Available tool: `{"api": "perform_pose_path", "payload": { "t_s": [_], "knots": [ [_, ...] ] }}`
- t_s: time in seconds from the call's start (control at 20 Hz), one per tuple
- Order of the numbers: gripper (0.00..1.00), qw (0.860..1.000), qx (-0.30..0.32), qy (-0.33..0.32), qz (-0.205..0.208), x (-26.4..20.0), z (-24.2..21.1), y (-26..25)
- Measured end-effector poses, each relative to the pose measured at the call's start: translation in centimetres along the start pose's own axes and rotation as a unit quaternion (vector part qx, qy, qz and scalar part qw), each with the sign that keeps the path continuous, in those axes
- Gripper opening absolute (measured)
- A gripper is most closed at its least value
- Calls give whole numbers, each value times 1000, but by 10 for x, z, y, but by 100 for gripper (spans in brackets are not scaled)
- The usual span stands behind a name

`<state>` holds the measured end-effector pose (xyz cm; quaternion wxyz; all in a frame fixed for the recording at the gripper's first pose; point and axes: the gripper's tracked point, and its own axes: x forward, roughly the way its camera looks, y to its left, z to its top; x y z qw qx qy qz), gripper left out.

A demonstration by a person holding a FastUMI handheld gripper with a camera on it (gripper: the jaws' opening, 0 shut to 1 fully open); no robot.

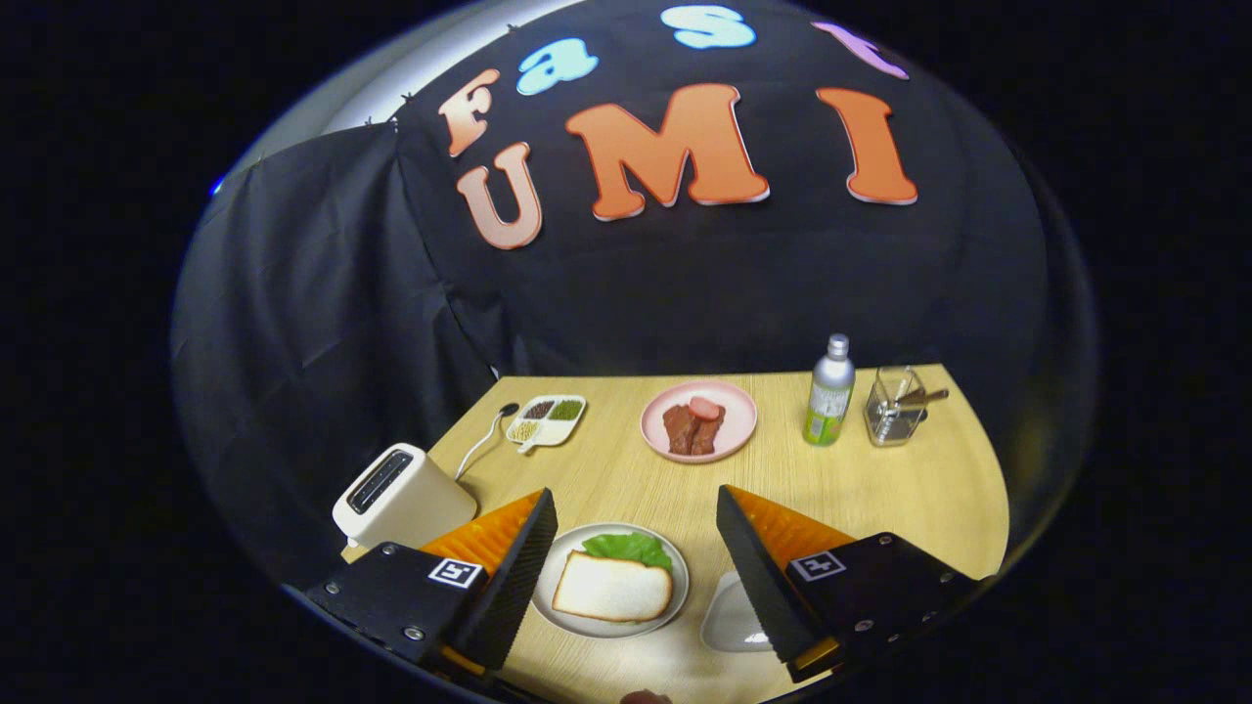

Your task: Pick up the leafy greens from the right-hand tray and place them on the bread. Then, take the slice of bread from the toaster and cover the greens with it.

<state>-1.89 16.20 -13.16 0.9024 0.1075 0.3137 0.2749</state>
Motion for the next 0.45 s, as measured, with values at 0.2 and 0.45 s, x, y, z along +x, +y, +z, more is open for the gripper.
{"api": "perform_pose_path", "payload": {
  "t_s": [0.2, 0.45],
  "knots": [
    [99, 995, -50, -83, -27, -27, 59, 20],
    [99, 976, -87, -185, -77, -50, 117, 34]
  ]
}}
